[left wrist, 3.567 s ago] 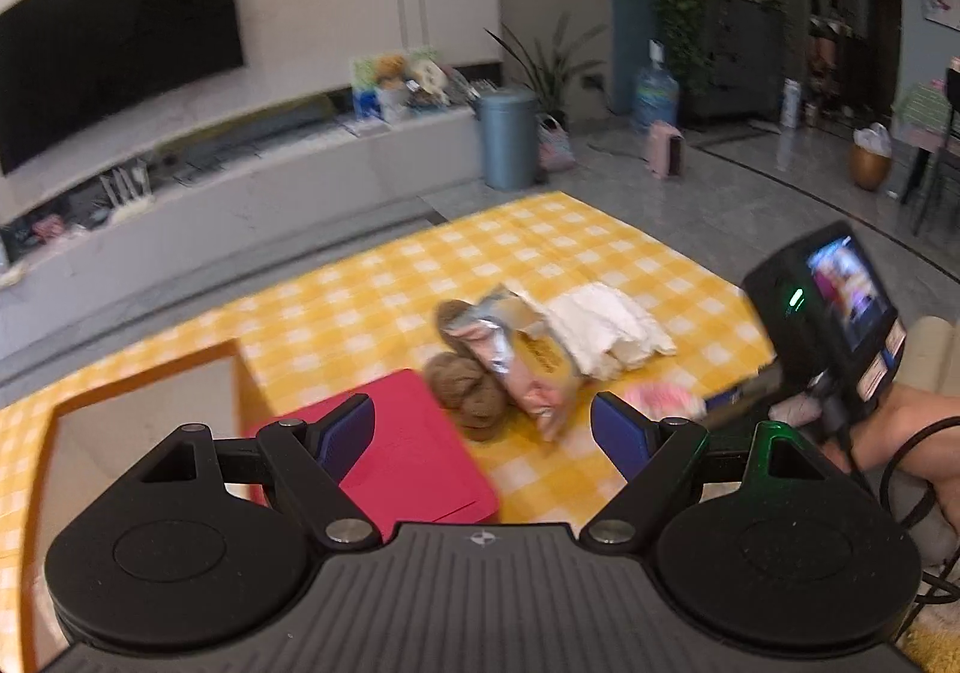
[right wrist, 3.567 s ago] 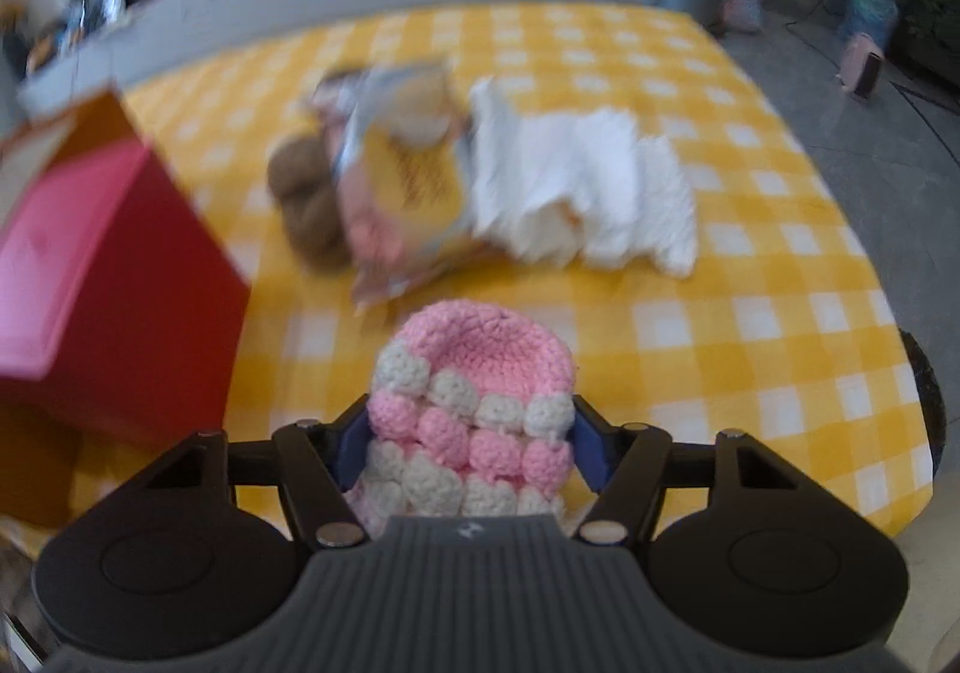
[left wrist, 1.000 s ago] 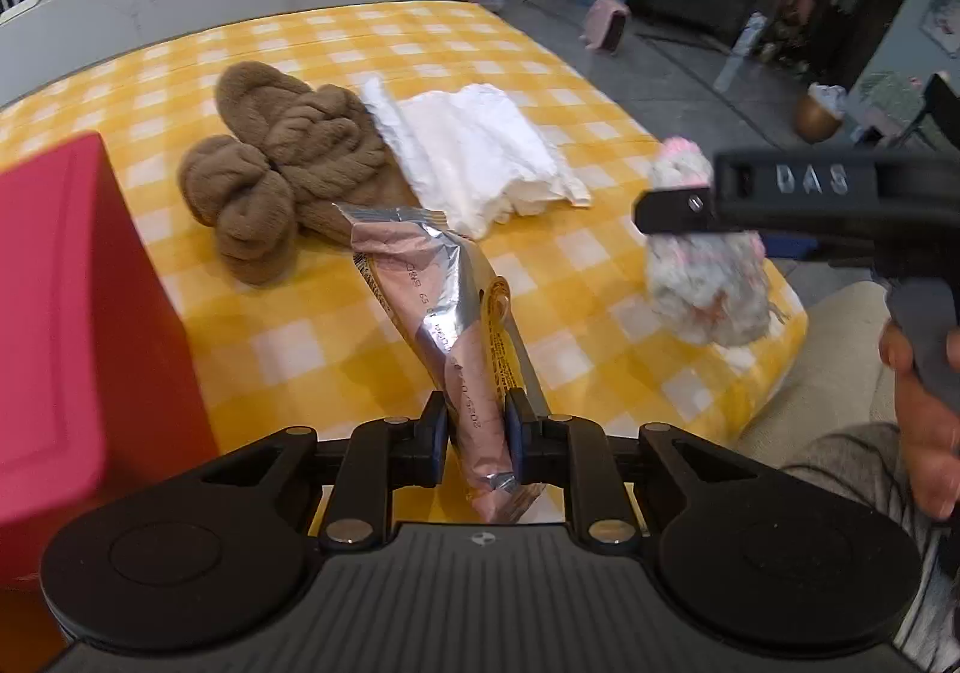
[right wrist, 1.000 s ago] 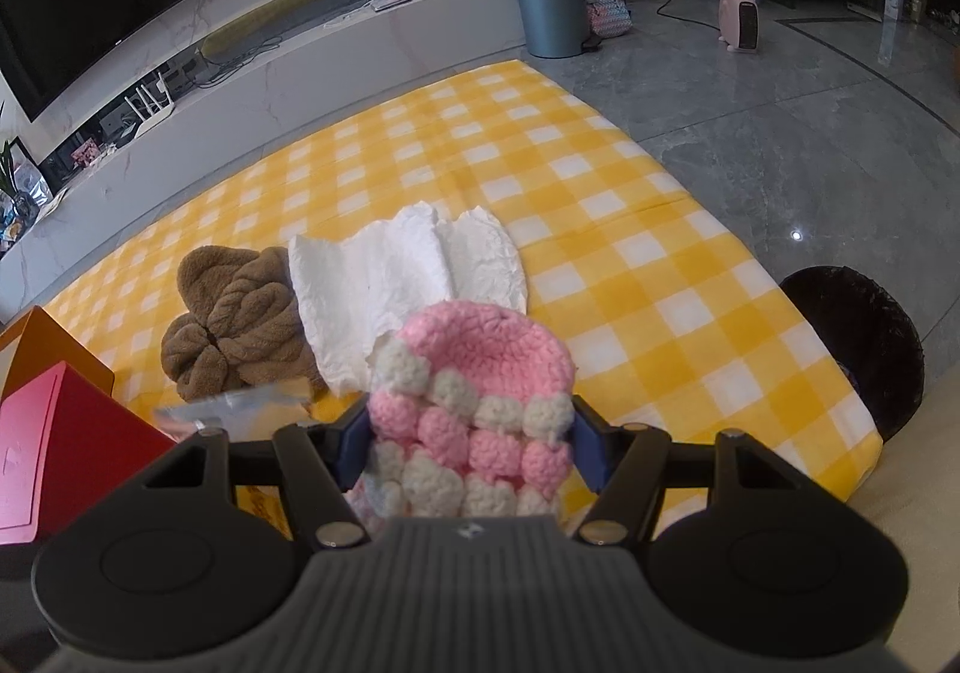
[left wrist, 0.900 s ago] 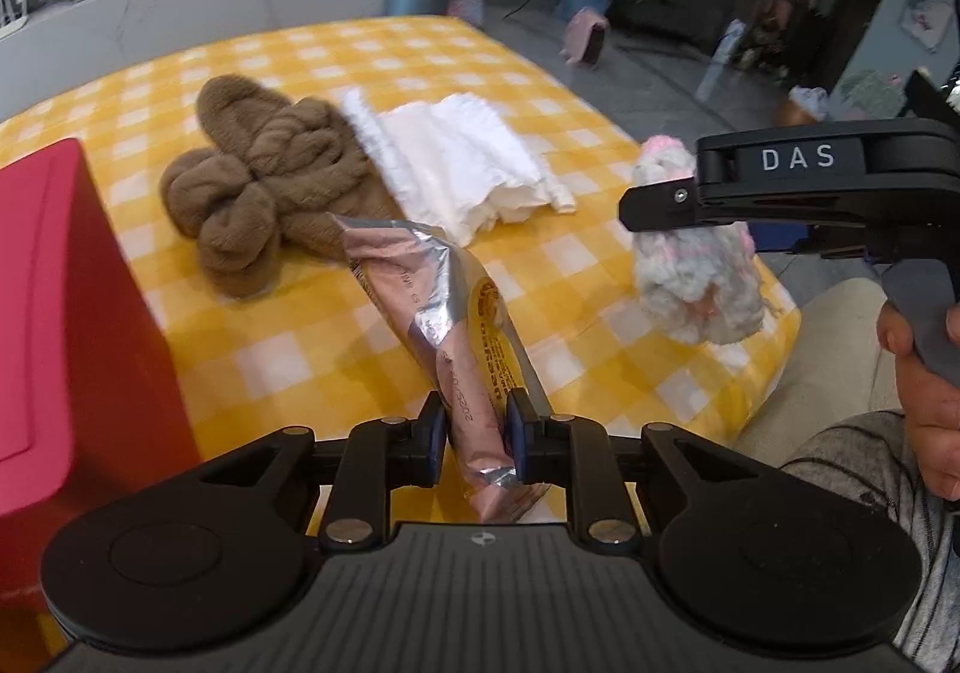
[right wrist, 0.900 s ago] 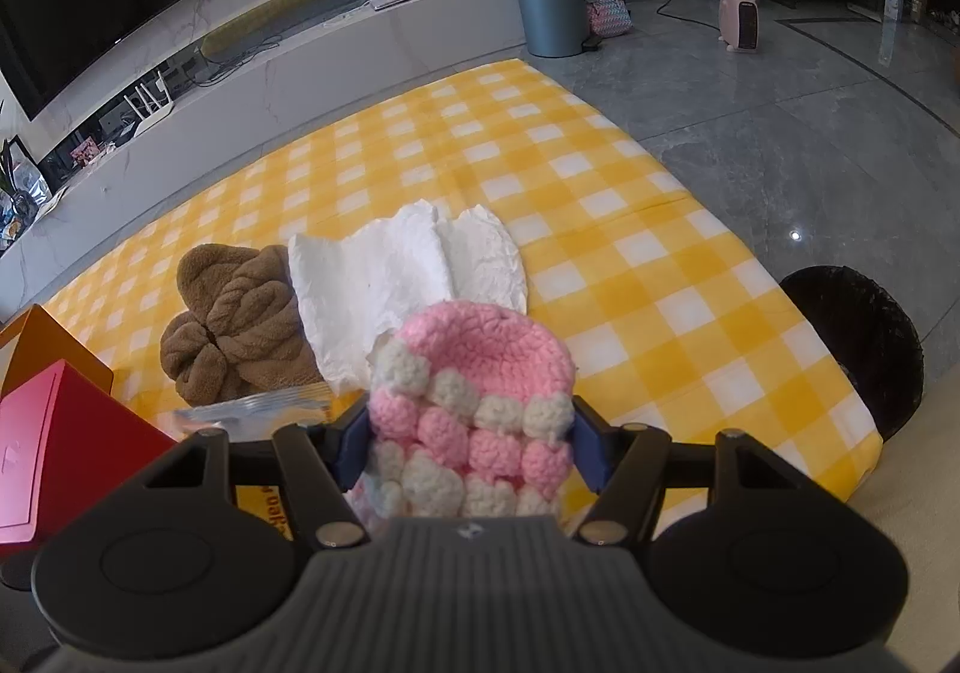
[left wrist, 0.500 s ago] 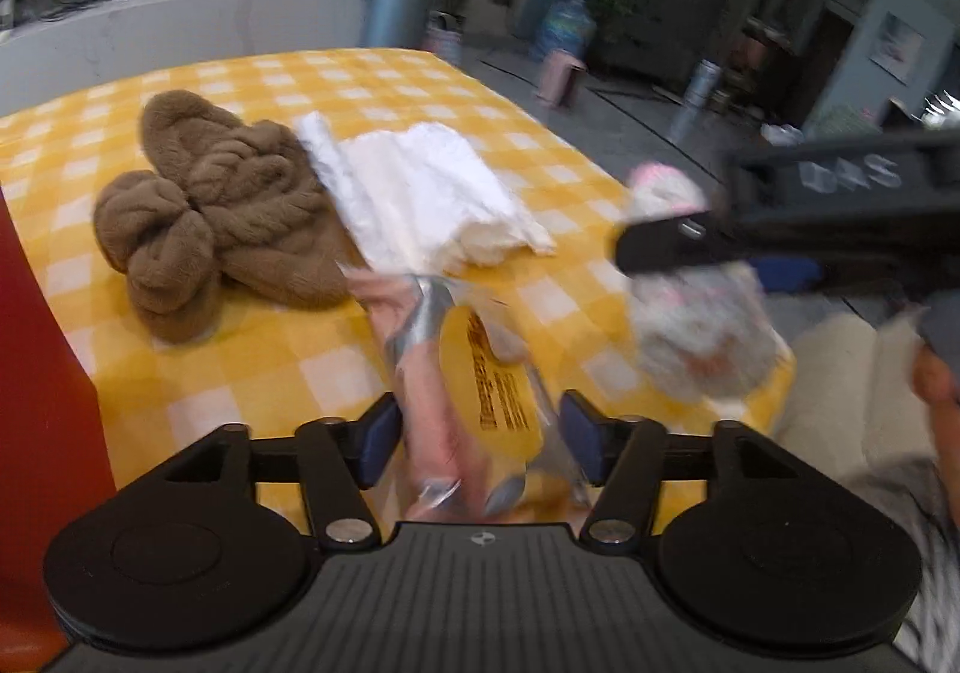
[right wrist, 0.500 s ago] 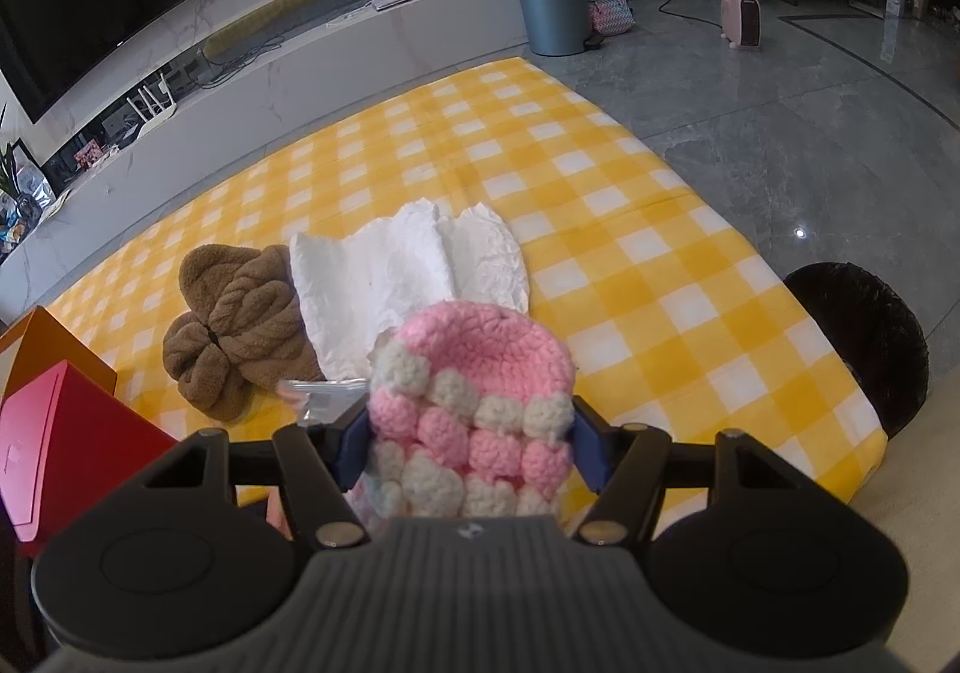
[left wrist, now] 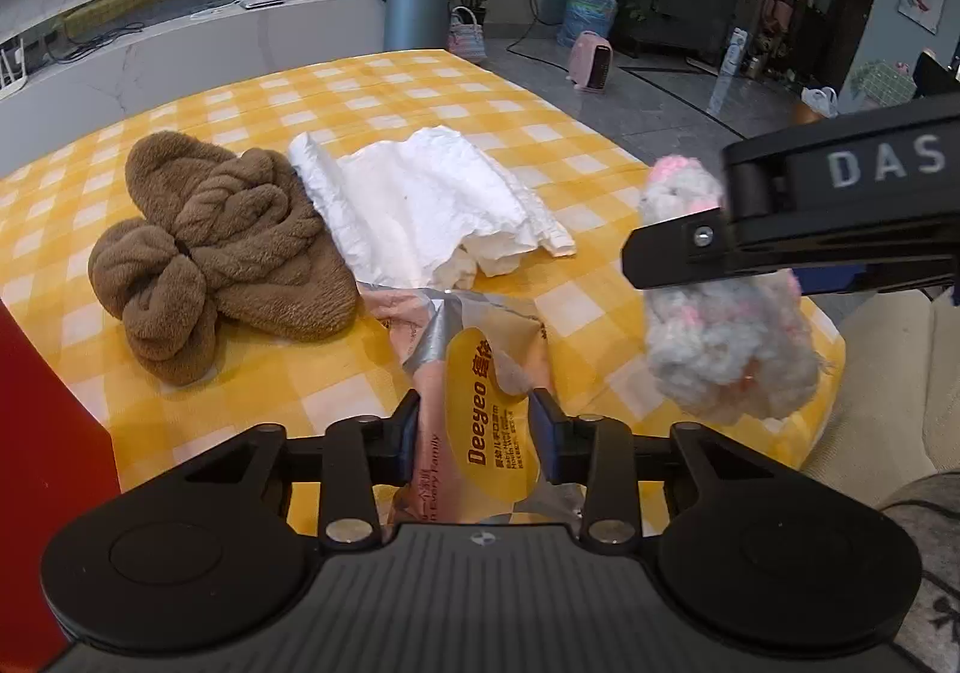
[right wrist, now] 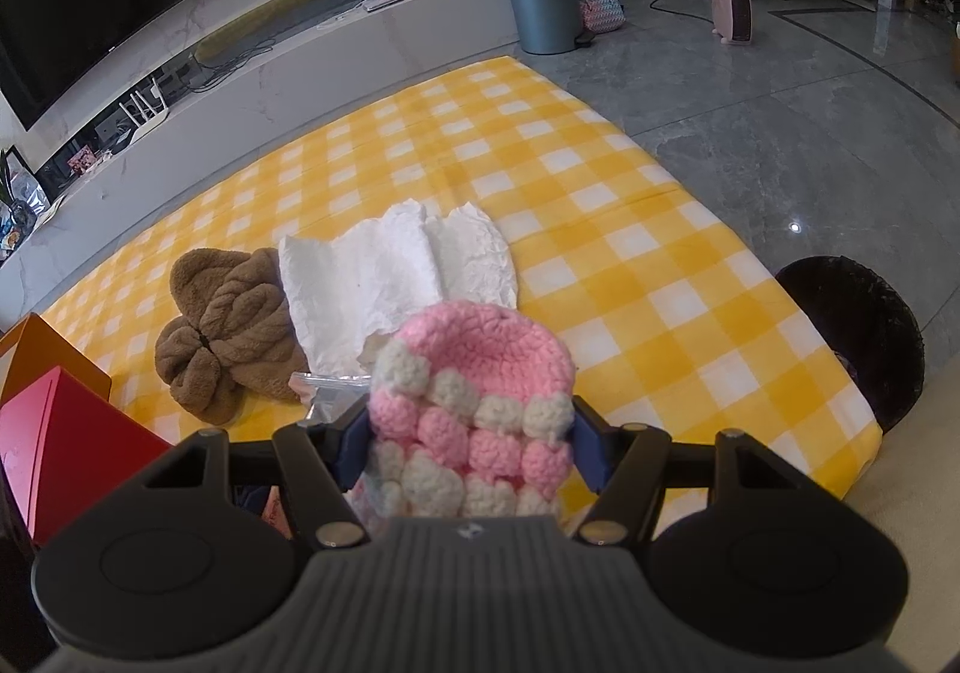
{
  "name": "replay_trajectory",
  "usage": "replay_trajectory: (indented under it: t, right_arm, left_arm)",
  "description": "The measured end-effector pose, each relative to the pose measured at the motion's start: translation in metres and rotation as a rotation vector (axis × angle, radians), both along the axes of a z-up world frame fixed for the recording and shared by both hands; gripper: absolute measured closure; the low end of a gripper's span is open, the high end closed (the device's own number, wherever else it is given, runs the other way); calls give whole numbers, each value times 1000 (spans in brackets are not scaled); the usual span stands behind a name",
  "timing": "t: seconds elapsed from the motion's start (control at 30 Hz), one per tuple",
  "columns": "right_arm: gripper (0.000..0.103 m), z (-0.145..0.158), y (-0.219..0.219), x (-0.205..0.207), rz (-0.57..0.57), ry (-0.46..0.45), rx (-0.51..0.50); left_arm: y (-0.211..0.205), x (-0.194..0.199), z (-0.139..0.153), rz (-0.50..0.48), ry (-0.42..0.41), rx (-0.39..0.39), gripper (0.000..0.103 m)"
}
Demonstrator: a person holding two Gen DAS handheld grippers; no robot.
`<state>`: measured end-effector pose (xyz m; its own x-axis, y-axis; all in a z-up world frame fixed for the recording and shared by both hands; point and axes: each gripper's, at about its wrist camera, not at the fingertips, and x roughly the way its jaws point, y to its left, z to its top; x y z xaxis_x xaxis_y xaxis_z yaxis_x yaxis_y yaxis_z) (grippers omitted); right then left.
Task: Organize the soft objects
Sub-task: 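Carry the snack bag with the left gripper while the right gripper carries the knit hat to the box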
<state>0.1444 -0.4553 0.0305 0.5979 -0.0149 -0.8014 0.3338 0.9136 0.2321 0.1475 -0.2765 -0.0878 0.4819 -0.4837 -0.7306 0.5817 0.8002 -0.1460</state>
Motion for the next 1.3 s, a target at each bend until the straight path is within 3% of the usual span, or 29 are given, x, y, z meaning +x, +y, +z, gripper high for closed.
replay_trajectory:
  t: [0.1,0.13,0.6,0.93,1.3]
  right_arm:
    - [38,1,0,-1,0,-7,-3]
    - [38,2,0,-1,2,-10,-3]
    - [38,8,1,-4,0,-37,-19]
    - [39,13,6,-5,32,-65,-17]
    - [42,38,18,-13,95,-188,67]
  left_arm:
    - [3,-1,7,0,18,-27,73]
    - [5,-1,9,8,23,-41,83]
    - [22,0,25,-3,53,-76,86]
    - [39,-3,58,15,-13,-128,86]
    - [78,-17,108,25,-129,-206,86]
